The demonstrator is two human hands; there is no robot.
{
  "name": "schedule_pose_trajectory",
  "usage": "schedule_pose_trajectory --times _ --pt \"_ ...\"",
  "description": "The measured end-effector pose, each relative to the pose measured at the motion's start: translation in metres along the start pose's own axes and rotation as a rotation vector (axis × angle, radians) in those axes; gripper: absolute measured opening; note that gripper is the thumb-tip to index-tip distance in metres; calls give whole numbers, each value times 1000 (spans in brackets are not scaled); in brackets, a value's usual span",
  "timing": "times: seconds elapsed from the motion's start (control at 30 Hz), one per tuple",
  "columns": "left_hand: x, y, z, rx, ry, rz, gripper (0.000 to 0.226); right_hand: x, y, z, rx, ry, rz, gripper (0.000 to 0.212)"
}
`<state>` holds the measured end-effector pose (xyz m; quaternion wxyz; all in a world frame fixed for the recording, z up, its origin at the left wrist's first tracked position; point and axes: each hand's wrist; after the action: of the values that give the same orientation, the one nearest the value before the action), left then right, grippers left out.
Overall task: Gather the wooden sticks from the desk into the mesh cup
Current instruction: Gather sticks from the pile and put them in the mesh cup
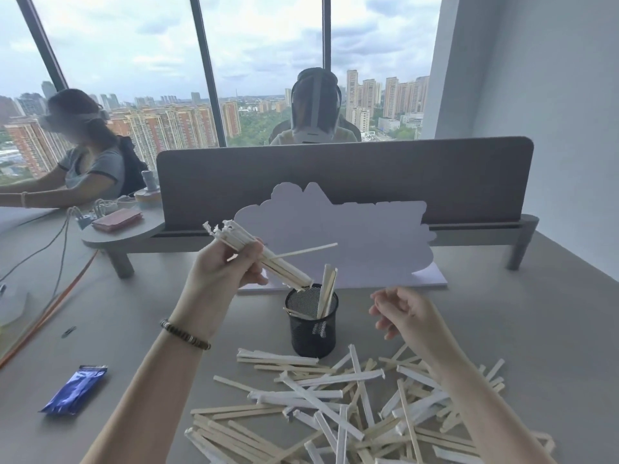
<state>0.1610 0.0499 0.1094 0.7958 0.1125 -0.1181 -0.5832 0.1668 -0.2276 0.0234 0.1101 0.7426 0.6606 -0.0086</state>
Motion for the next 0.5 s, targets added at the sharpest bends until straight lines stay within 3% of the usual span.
schedule_pose_trajectory --times 0.37,0.5 --pt "18 34 -37 -144 296 -260 18 -20 4 8 51 14 39 14" --pt "20 36 -43 -157 358 -294 7 -21 6 11 53 2 40 15"
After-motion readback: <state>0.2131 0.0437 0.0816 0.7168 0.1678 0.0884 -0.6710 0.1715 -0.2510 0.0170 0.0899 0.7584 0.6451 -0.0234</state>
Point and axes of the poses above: each hand's wrist, its own y-axis towards the middle knuckle, its own x-axis out of the palm, z = x × y, and after that the axes turned 6 degrees about z, right-handed
